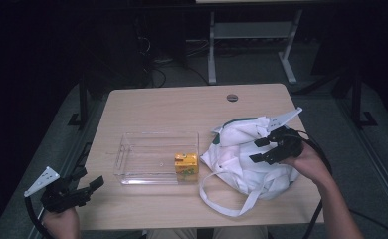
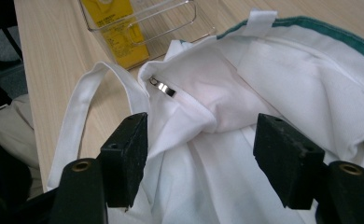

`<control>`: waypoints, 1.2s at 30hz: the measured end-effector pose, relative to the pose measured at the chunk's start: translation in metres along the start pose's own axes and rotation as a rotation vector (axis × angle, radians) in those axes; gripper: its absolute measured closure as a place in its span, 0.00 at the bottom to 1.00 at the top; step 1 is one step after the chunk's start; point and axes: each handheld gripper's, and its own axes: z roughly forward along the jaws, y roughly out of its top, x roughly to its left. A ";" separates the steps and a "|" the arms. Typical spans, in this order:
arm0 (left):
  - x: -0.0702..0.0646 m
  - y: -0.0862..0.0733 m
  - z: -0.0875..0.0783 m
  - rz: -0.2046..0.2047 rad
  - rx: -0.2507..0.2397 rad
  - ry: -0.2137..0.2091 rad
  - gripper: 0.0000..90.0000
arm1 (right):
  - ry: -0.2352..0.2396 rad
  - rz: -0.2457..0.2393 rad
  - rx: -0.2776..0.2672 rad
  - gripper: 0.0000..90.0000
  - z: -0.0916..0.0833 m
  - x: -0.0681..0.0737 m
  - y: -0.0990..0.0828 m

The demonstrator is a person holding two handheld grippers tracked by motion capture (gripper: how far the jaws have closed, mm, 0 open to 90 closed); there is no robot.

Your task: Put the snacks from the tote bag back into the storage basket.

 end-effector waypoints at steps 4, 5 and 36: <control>0.000 0.000 0.001 0.005 0.002 -0.002 0.14 | -0.002 0.023 -0.007 0.38 -0.002 -0.002 -0.012; 0.000 0.000 0.001 0.003 0.001 -0.003 0.14 | -0.004 0.030 -0.006 0.38 -0.002 -0.003 -0.015; -0.006 0.001 0.004 0.026 0.019 -0.030 0.14 | -0.067 0.067 -0.070 0.38 -0.015 0.005 -0.066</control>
